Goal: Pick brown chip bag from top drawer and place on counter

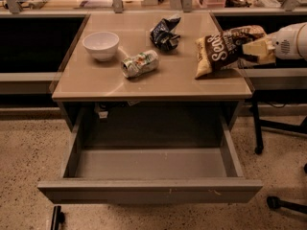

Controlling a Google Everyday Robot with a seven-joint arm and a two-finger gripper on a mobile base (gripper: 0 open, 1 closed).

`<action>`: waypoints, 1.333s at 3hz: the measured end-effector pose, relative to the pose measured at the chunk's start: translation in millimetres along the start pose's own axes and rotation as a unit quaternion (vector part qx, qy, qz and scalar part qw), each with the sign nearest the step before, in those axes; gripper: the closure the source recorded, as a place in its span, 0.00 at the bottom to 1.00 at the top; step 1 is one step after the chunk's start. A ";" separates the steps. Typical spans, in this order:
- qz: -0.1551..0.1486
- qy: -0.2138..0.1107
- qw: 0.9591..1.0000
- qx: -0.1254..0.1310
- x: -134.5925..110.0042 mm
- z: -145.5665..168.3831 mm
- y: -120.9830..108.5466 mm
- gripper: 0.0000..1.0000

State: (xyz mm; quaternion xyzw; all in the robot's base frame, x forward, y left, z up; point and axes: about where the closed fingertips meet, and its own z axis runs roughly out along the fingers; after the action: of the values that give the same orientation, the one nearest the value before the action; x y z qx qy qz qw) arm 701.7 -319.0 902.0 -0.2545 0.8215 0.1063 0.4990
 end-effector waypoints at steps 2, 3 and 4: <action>0.000 0.000 1.000 0.000 0.0 0.1 0.0 0.35; 0.000 0.000 1.000 0.000 0.0 0.1 0.1 0.12; 0.000 0.000 1.000 0.000 0.0 0.2 0.1 0.00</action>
Offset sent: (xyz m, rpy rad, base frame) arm 0.0000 0.0000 0.0000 0.0000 0.0000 0.0000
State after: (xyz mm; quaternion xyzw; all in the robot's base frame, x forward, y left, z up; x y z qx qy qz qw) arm 701.8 -318.8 901.9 -0.2546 0.8215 0.1064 0.4990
